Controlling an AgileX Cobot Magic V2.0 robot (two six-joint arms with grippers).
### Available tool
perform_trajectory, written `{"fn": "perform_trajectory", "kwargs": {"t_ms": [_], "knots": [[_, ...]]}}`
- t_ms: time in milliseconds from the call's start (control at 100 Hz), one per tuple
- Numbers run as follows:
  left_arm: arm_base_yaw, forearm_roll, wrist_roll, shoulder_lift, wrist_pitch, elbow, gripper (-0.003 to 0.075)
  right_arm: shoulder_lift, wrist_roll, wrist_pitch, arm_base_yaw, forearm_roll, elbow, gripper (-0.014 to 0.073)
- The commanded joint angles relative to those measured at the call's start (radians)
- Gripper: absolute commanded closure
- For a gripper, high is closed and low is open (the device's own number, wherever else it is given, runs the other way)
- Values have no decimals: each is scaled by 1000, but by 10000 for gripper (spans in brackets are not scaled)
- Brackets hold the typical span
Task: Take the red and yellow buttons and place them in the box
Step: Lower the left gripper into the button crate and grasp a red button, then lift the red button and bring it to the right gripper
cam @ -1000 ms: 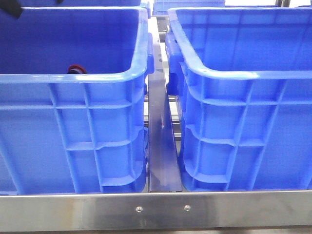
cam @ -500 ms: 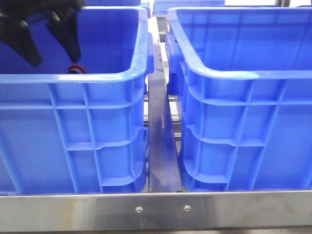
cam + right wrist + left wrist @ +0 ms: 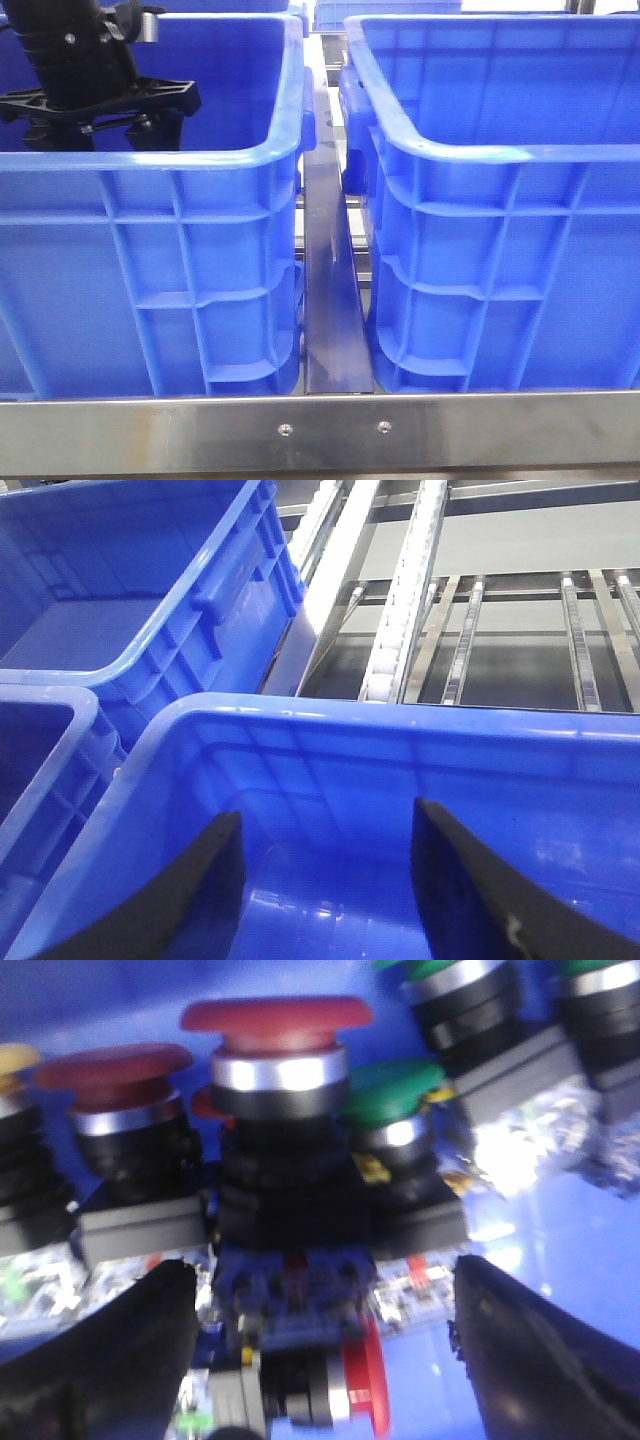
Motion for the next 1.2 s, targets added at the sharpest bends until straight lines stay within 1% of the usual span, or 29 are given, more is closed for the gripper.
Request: {"fn": "perform_trajectory", "kwargs": {"t_ms": [0,190,370,440,620,690,760,830,1010,1060,1140,1190], "knots": [[3,-1,-12,-48,-52,-32,230,-34,-15,17,-4,15,-24,183],[3,-1,-12,-48,-88,-32,230,-34,-15,18,-4,15,-24,183],[3,16,-12,-48,-94,-32,235,-34,-15,18,-4,15,-24,183],[3,21,-12,-48,-94,-32,274,-34,-15,18,-4,15,-24,183],[3,25,-12,-48,-96,-32,503,-34,-15,18,-4,15,-24,183],[3,25,-12,-48,-96,-32,571,-34,-15,18,-4,15,-24,183],[3,27,-2,-48,-96,-32,617,-34,-15,18,-4,15,-24,183],[2,27,15,-59,-100,-32,642,-34,-15,18,-4,15,-24,183],[-1,-15,65,-132,-100,-32,647,-34,-15,18,-4,15,-24,190],[-1,-53,115,-158,-102,-32,647,-34,-15,18,-4,15,-24,190],[-7,-127,233,-201,-102,-32,648,-34,-15,18,-4,15,-24,190],[-8,-162,268,-227,-98,-32,648,-34,-15,18,-4,15,-24,190]]}}
